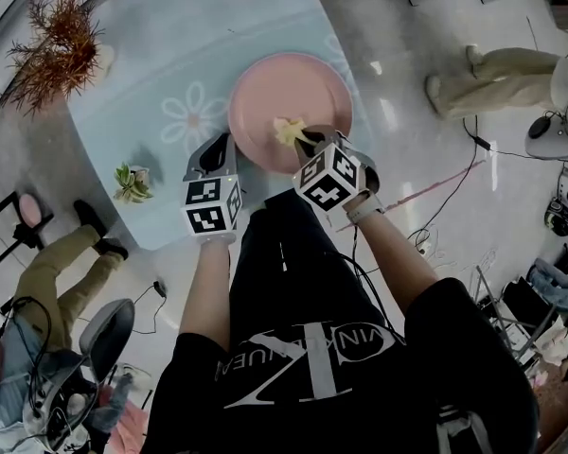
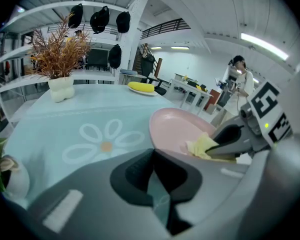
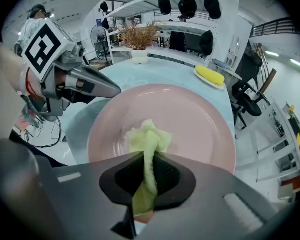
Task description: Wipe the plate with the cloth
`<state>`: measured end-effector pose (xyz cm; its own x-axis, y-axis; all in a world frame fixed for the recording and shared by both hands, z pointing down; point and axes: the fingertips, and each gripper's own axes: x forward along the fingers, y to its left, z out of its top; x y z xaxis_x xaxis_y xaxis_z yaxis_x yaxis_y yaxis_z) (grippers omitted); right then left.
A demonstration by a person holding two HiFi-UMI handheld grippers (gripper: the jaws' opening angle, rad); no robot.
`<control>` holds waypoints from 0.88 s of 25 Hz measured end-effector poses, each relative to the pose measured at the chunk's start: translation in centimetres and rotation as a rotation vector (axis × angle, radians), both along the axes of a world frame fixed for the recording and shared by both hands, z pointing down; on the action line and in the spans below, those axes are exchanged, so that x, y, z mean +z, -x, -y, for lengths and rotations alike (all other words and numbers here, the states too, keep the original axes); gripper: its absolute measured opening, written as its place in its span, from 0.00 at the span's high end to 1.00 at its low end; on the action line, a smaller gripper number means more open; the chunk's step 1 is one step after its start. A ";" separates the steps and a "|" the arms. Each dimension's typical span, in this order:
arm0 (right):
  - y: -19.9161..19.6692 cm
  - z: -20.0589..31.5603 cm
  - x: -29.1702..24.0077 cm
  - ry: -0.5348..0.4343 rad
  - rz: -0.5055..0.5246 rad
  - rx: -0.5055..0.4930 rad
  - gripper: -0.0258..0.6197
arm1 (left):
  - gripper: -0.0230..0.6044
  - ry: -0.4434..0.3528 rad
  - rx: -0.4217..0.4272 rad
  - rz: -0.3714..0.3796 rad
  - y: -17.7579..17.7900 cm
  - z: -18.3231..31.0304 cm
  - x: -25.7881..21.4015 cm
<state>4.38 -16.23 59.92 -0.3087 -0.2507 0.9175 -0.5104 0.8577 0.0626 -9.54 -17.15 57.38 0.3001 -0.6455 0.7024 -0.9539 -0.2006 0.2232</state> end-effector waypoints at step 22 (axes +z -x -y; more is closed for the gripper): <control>6.0 7.6 -0.3 -0.079 0.070 -0.044 0.90 | 0.96 0.002 0.011 -0.023 -0.1 -0.1 -0.2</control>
<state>-1.61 -23.82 59.65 -0.3831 -0.3063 0.8714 -0.4781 0.8730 0.0966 -9.42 -17.02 57.21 0.3238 -0.6407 0.6962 -0.9461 -0.2110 0.2458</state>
